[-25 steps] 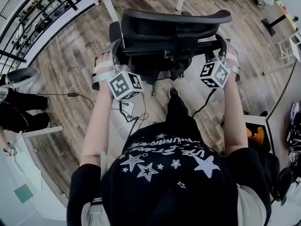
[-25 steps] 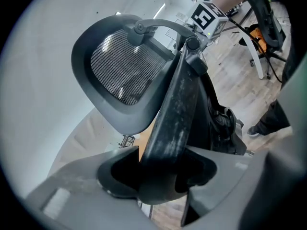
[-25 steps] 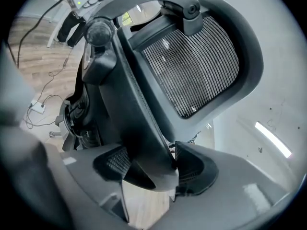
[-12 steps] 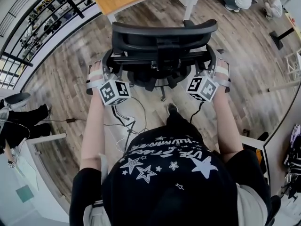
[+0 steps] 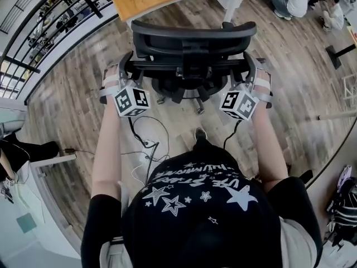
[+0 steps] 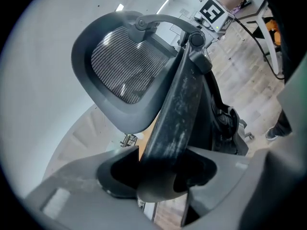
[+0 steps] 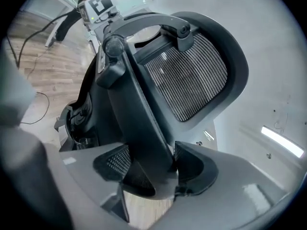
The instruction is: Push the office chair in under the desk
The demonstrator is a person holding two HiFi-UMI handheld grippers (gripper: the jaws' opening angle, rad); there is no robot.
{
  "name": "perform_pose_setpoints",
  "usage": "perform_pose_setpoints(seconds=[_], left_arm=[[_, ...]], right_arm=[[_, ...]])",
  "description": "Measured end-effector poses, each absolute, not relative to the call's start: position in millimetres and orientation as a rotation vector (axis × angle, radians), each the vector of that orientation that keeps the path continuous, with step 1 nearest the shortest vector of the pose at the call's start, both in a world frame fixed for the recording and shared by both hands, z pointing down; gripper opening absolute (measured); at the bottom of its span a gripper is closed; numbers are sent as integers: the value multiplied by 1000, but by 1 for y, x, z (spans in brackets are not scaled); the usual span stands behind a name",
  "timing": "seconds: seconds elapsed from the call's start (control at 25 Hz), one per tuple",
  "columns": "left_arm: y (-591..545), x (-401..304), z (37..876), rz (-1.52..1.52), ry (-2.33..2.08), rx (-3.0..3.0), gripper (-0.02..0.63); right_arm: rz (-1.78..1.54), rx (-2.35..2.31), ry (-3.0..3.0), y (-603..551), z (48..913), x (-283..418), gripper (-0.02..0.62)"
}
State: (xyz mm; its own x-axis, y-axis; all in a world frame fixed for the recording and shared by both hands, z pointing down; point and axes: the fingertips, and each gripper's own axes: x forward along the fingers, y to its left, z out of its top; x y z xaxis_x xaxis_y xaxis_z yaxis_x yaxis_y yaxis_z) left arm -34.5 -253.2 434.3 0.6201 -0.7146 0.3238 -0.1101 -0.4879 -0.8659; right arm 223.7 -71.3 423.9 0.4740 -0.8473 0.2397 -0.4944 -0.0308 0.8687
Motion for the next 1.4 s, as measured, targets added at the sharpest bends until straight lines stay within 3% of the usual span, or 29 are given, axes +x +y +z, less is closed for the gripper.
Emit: perform_pose_setpoints(seconds=[0.52,1.4], left_arm=[[-281,44,436,-868,756,-1931,249],[-410,129,431,-838,774,-1912,249]], right_arm=[[-466,1593,-1286,-140,429,324,272],[-424,1564,-1246,-291,430,419,272]])
